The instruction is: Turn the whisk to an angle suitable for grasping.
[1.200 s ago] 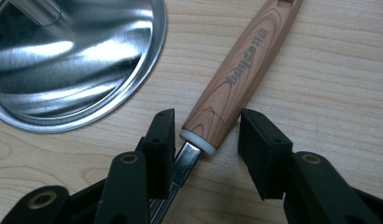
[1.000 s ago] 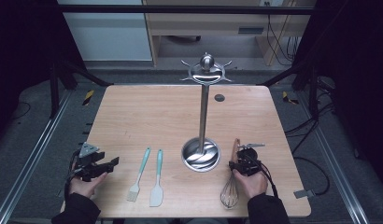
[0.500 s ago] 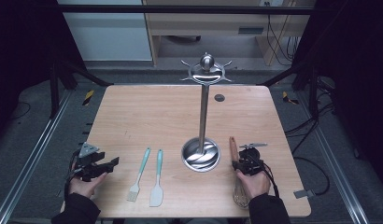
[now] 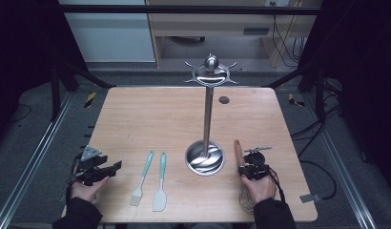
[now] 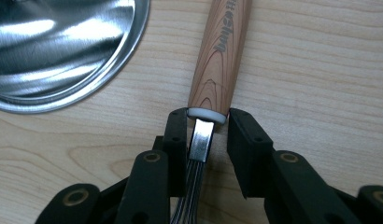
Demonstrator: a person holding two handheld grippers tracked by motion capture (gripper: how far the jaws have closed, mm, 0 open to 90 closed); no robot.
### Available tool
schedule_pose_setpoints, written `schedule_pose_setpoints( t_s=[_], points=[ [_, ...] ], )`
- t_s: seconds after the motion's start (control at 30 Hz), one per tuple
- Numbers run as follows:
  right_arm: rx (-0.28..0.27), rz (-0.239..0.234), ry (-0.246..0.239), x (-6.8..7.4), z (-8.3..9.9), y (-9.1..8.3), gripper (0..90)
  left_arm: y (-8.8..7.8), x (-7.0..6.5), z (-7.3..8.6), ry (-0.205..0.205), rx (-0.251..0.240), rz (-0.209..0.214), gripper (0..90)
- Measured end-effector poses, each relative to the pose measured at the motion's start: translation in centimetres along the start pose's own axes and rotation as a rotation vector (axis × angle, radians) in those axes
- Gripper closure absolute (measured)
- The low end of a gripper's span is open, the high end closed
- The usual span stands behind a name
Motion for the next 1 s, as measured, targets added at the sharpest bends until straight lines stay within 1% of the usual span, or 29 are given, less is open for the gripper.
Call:
schedule_pose_setpoints(
  t_s=[0.1,0.23,0.37,0.4,0.43,0.5,0.6,0.63,0.67,0.77,0.8,0.87,0.9,1.0],
  points=[
    [0.004,0.001,-0.02,-0.3,0.0,-0.1,69.8,0.0,0.0,0.0,-0.001,0.001,0.001,34.0],
    [0.004,0.016,-0.041,-0.6,0.0,-0.2,69.9,0.0,0.0,0.0,0.0,0.001,0.002,34.0],
    [0.004,0.009,-0.026,-0.6,0.0,-0.3,70.1,0.0,0.0,0.0,-0.001,0.001,0.003,34.0],
    [0.006,0.011,-0.033,-0.7,0.1,-0.3,70.2,0.0,0.0,0.0,-0.001,0.001,0.003,34.0],
    [0.015,0.011,-0.022,-0.6,0.1,-0.3,70.5,0.0,0.0,0.0,-0.001,0.001,0.003,34.0],
    [0.031,0.019,-0.026,-0.6,0.2,-0.2,72.4,0.0,0.0,0.0,-0.001,0.001,0.004,34.0],
    [0.035,0.02,-0.024,-0.7,0.2,-0.2,73.5,0.0,0.0,0.0,-0.002,-0.001,0.001,34.0],
    [0.04,0.02,-0.021,-0.7,0.2,-0.2,75.2,0.0,0.0,0.0,-0.001,0.0,0.002,34.0],
    [0.043,0.025,-0.025,-0.8,0.2,-0.3,81.0,0.0,0.0,0.0,-0.001,0.0,0.002,34.0],
    [0.044,0.02,-0.044,-1.0,0.2,-0.4,80.7,0.0,0.0,0.0,-0.002,-0.002,0.002,34.0],
    [0.051,0.018,-0.039,-1.0,0.2,-0.4,80.7,0.0,0.0,0.0,-0.003,-0.003,0.003,34.0],
    [0.054,0.019,-0.052,-1.2,0.3,-0.5,80.7,-0.1,0.1,0.0,-0.001,-0.002,0.003,34.0],
    [0.054,0.013,-0.07,-1.4,0.3,-0.5,80.7,-0.1,0.1,0.0,-0.001,-0.002,0.003,34.0],
    [0.057,0.012,-0.083,-1.8,0.4,-0.7,80.0,-0.1,0.1,0.0,-0.002,-0.003,0.004,34.0]
  ],
)
Point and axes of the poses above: each handheld gripper's, and its own axes: y roughly forward along the jaws, z roughly out of its underside, x roughly to its left, the point moved 4 cm from there along y, roughly forward along the jaws, and after that the axes turned 7 degrees about y, right-handed, at the moved point
